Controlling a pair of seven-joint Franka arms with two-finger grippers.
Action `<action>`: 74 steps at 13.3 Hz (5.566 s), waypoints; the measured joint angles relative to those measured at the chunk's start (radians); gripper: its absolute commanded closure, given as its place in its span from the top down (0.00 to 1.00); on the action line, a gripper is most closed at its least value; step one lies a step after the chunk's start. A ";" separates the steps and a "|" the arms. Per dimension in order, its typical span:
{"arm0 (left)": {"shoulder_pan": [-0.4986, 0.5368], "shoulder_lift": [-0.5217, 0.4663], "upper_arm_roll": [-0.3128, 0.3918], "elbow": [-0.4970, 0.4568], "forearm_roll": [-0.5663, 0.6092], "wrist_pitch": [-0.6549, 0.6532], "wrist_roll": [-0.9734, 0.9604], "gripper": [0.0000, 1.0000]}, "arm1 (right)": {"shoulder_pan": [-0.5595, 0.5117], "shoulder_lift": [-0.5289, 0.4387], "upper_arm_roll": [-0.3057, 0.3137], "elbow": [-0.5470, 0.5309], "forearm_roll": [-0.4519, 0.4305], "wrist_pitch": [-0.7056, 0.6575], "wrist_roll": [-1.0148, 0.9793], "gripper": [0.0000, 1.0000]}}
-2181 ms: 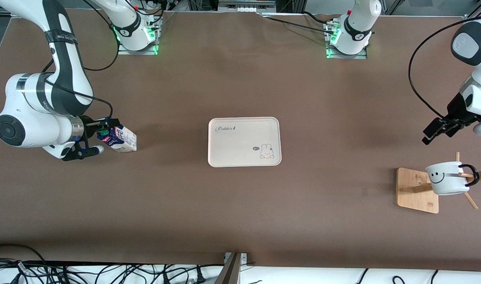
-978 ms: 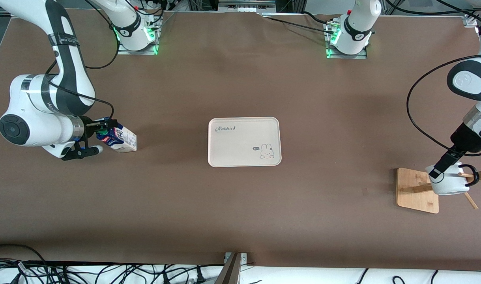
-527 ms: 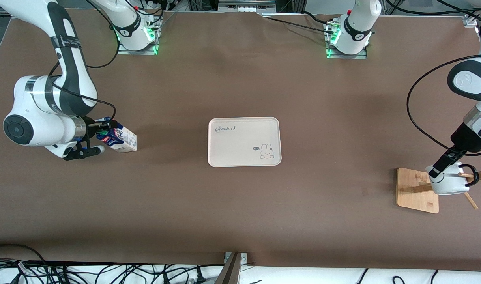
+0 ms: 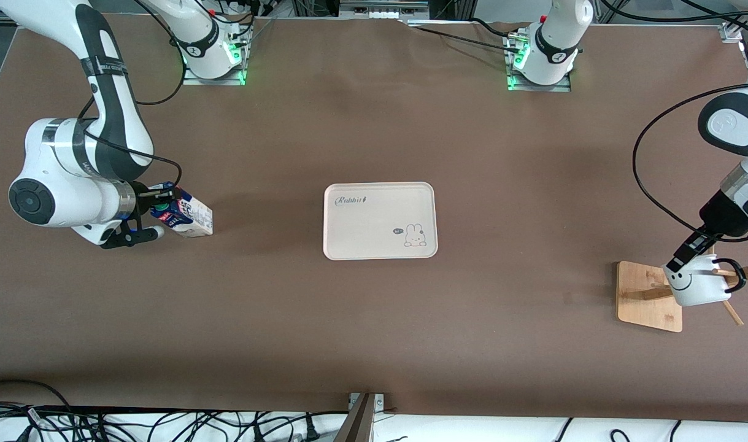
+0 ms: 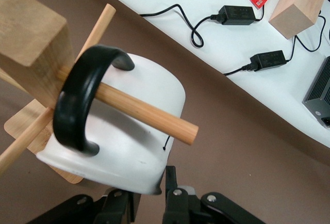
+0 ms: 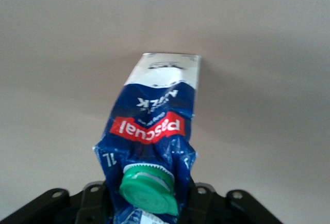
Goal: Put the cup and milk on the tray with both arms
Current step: 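Lift the carton with the right gripper while the left gripper grasps the mug, then carry the carton toward the tray while the left gripper lifts the mug, then lower the carton onto the tray and open the right gripper, then withdraw the right gripper while the left gripper carries the mug toward the tray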
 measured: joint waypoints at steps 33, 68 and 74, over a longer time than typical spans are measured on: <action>-0.170 -0.015 -0.034 0.496 0.089 -1.296 0.019 0.00 | 0.150 0.071 0.511 0.000 0.101 0.484 0.689 0.39; -0.449 0.137 -0.057 0.584 0.191 -1.309 -0.212 0.00 | 0.133 -0.228 0.021 0.284 -0.166 -0.160 0.295 1.00; -0.621 0.430 -0.058 0.726 0.191 -1.115 -0.443 0.00 | 0.121 -0.219 -0.115 0.285 -0.168 -0.161 0.172 1.00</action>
